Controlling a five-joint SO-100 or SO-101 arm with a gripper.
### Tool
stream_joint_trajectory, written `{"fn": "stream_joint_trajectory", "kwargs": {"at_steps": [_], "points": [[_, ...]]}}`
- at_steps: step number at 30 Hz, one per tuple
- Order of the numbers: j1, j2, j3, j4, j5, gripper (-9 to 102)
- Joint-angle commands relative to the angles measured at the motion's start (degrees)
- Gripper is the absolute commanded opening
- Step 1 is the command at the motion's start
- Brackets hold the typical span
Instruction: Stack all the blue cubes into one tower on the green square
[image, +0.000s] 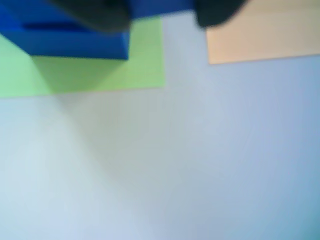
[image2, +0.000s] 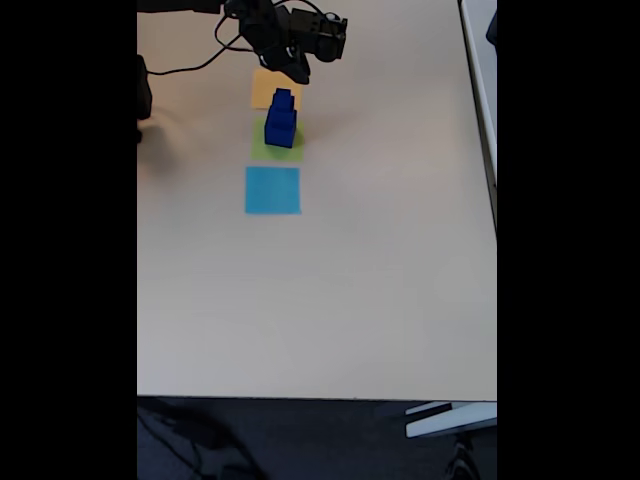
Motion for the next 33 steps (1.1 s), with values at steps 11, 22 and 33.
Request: {"fn": "stream_joint_trajectory", "kwargs": {"at_steps": [11,22,33], "points": [[1.49,6.06,-3.6,4.22,-1.14,0],[3.43,9.05,-0.53,4.92,-3.16,0],[4.39,10.2,3.16,4.83,-3.96,0]]}}
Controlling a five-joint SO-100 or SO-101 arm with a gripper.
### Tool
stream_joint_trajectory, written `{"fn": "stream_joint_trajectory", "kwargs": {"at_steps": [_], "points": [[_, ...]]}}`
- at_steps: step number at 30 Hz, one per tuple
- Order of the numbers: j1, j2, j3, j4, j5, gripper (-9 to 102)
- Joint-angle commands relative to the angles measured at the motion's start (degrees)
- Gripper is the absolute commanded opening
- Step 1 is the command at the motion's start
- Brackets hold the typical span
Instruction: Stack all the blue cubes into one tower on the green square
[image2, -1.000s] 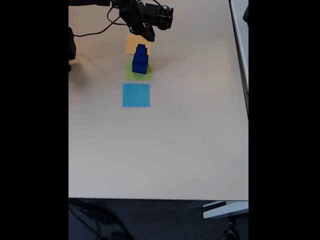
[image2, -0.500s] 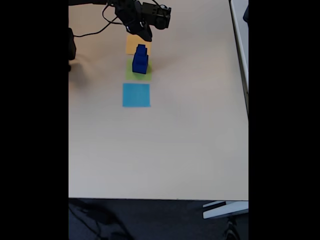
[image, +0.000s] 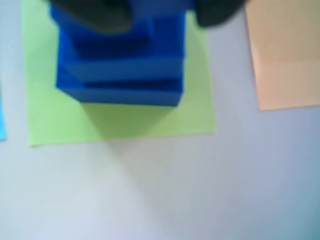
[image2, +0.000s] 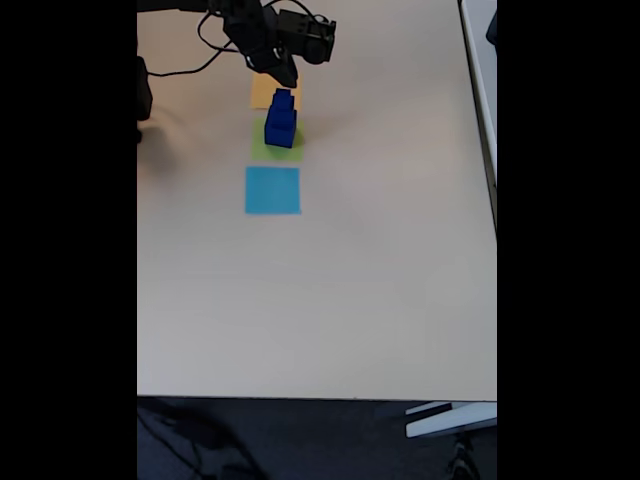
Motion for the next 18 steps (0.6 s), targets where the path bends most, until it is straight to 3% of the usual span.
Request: {"fn": "stream_joint_trajectory", "kwargs": {"at_steps": [1,18], "points": [[0.97,4.04,-0.09,0.09,-1.05,0],[0.53,4.66,1.58,0.26,-1.41,0]]}}
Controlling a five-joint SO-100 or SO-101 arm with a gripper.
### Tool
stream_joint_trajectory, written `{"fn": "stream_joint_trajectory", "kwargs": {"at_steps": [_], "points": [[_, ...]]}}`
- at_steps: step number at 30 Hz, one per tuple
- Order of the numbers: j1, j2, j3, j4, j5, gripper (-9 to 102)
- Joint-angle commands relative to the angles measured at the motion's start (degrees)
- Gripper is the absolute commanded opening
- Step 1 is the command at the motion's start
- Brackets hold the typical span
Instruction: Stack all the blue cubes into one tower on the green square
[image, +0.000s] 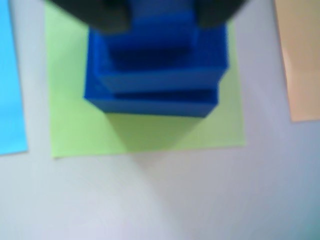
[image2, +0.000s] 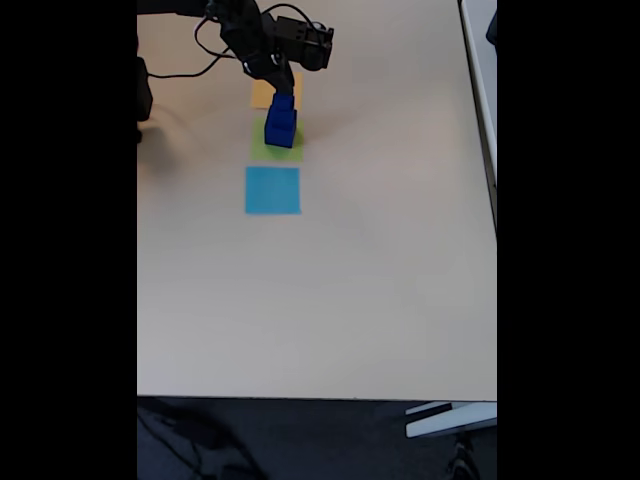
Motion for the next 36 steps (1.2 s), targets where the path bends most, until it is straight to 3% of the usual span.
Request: {"fn": "stream_joint_trajectory", "kwargs": {"at_steps": [1,36], "points": [[-1.05,4.31,0.09,0.35,0.88,0],[0.7,4.31,0.88,0.53,-0.79,0]]}}
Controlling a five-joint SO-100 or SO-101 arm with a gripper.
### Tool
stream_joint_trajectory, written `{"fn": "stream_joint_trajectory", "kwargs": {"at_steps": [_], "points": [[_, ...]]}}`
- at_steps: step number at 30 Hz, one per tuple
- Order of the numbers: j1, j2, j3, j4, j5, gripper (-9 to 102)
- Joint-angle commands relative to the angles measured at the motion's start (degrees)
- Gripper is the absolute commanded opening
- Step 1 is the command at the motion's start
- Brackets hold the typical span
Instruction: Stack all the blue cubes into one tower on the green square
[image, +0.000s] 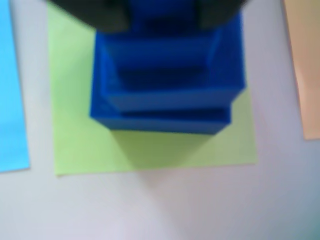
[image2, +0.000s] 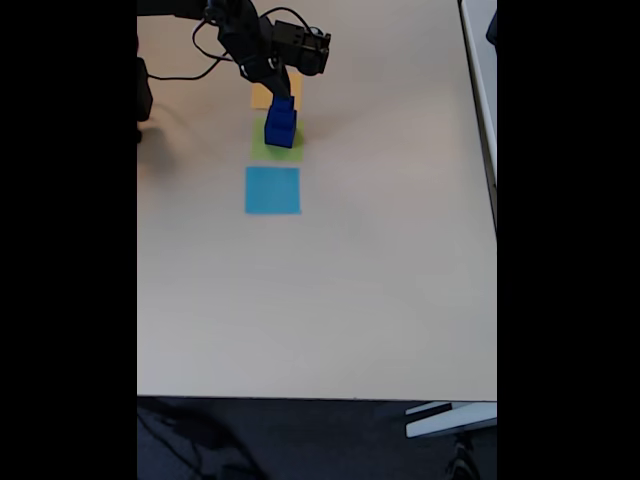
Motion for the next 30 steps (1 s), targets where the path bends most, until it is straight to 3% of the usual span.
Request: {"fn": "stream_joint_trajectory", "kwargs": {"at_steps": [1,13,21,30], "points": [[0.18,3.78,-0.26,0.18,-0.53,0],[0.18,4.04,0.53,0.18,-0.35,4],[0.0,4.04,0.62,0.0,-0.26,16],[-1.32,3.52,-3.34,0.09,0.0,17]]}}
